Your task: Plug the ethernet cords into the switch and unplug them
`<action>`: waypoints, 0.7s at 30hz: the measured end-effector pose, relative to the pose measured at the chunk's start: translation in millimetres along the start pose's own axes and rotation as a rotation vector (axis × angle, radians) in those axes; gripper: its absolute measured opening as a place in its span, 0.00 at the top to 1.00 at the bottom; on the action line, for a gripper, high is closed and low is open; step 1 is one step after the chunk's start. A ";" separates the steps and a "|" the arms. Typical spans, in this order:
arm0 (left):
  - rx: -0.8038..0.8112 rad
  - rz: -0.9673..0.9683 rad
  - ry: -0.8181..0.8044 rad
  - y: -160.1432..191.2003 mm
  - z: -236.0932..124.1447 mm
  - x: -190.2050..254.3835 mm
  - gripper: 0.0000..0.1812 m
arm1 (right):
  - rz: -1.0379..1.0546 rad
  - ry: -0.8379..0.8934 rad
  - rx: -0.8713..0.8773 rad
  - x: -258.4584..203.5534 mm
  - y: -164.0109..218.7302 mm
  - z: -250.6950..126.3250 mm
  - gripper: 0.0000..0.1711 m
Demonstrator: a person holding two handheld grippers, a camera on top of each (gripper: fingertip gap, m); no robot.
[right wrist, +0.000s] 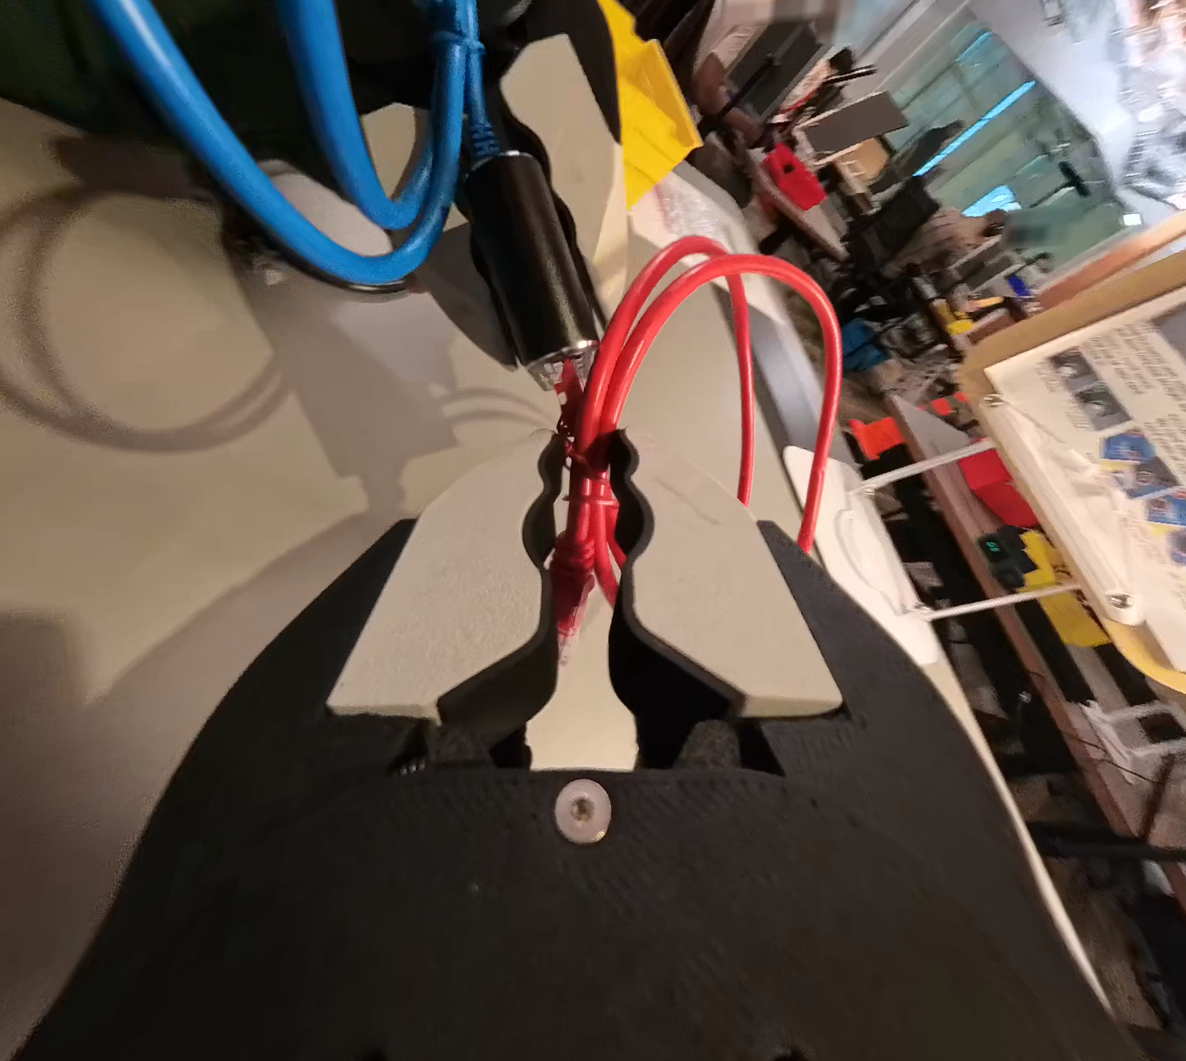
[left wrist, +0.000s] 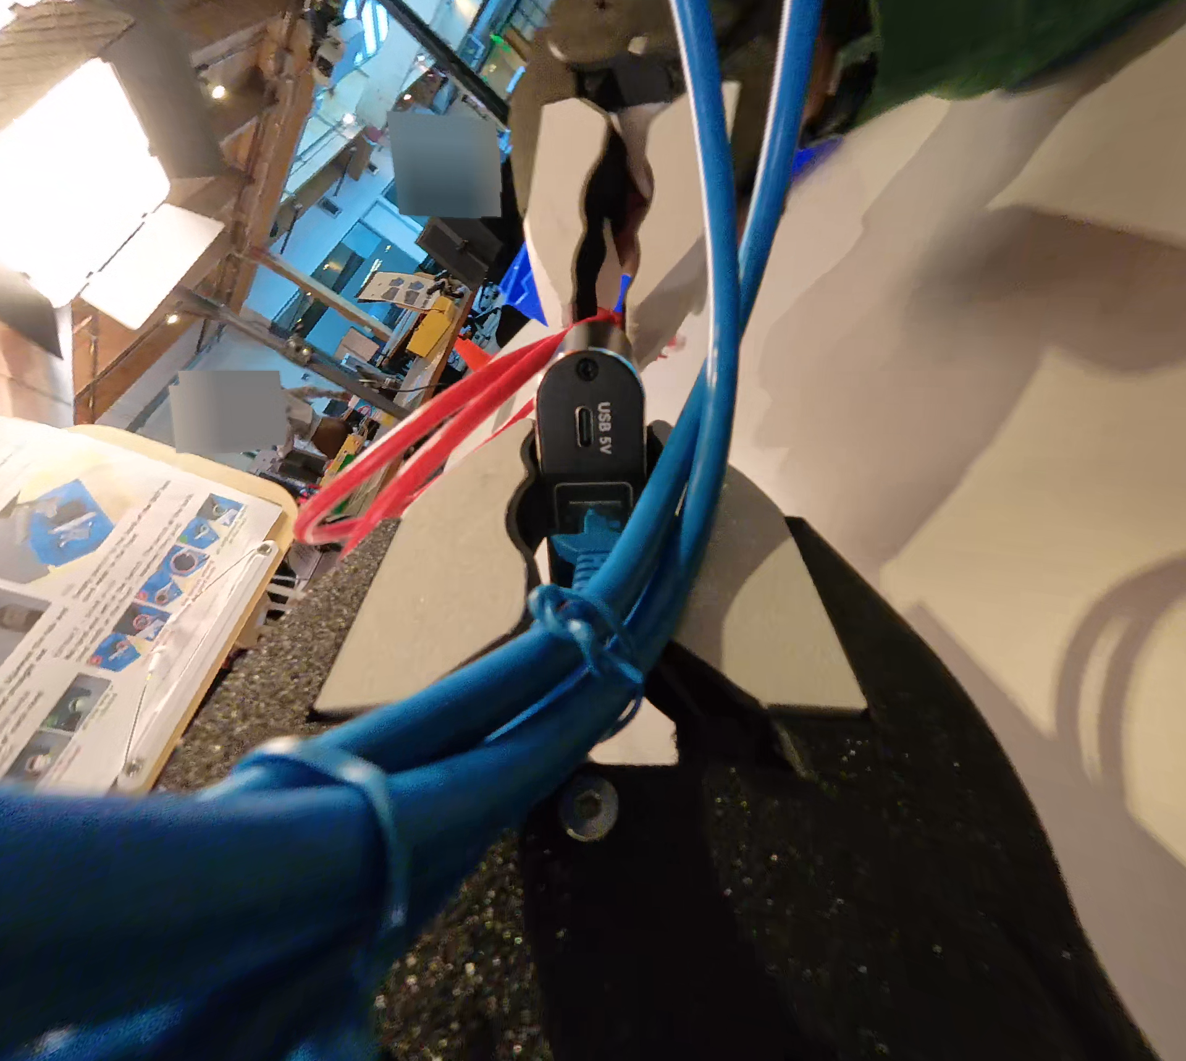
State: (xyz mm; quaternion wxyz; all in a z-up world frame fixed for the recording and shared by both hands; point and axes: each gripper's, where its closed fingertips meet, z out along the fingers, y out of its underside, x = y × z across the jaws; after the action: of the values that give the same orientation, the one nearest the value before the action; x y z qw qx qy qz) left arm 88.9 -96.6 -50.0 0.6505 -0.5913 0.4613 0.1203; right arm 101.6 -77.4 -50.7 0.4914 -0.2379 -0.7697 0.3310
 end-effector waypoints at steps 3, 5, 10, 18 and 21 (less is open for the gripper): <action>-0.008 -0.077 -0.049 1.2 -0.5 -14.1 0.85 | -0.006 0.126 0.013 17.2 -2.3 1.7 0.90; -0.013 -0.123 -0.090 4.2 -4.4 -24.7 0.85 | -0.002 0.195 0.006 27.9 -1.7 0.1 0.88; 0.015 -0.297 -0.254 15.5 -31.6 -67.3 0.85 | 0.069 0.277 0.038 46.2 -1.0 -8.6 0.86; 0.030 -0.468 -0.389 30.9 -66.6 -103.3 0.85 | -0.007 0.072 0.020 -14.3 -9.1 34.6 0.88; 0.010 -0.527 -0.368 36.9 -59.8 -99.3 0.85 | -0.051 0.032 -0.022 -36.4 -9.0 55.6 0.88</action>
State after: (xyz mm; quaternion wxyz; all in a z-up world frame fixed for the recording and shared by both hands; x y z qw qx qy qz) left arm -18.5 -100.6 6.9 0.7346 -0.6556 0.1672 0.0505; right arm 65.1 -123.9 -82.4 0.5093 -0.2288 -0.7712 0.3059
